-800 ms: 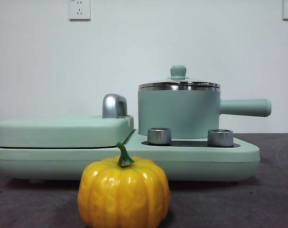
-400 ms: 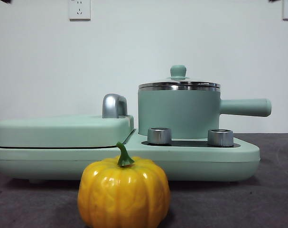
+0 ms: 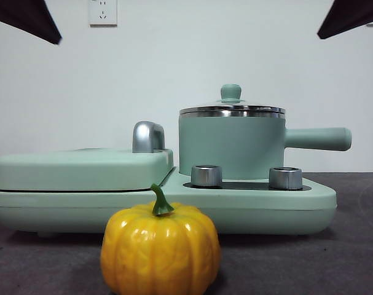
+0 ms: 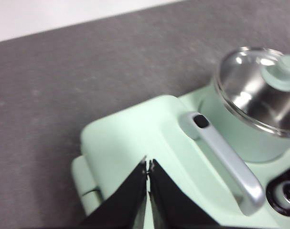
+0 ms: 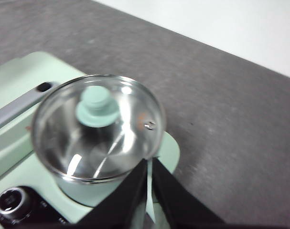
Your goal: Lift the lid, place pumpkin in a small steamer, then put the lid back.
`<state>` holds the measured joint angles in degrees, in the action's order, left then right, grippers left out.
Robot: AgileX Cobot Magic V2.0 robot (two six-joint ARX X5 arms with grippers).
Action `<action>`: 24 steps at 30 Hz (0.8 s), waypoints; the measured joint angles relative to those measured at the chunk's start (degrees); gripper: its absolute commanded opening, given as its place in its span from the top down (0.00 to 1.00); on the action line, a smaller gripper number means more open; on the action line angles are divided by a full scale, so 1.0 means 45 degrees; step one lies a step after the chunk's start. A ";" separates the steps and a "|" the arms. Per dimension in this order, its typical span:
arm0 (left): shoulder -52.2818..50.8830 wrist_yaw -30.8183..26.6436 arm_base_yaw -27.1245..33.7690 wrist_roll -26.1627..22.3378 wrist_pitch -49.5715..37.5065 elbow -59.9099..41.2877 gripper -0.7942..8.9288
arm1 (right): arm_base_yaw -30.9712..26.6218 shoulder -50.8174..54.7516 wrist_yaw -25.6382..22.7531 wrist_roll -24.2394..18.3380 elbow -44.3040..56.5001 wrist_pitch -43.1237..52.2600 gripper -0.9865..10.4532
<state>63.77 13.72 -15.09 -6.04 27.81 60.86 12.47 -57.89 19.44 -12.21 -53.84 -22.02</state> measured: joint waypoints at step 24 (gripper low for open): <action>0.0223 0.0000 -0.1438 -0.2375 0.0039 0.0000 0.68 | 0.1821 0.0000 -0.0078 -0.2229 0.0000 -0.1579 0.68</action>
<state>64.77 13.72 -21.56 -16.73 27.99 60.86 20.67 -57.89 19.09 -22.24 -53.84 -29.12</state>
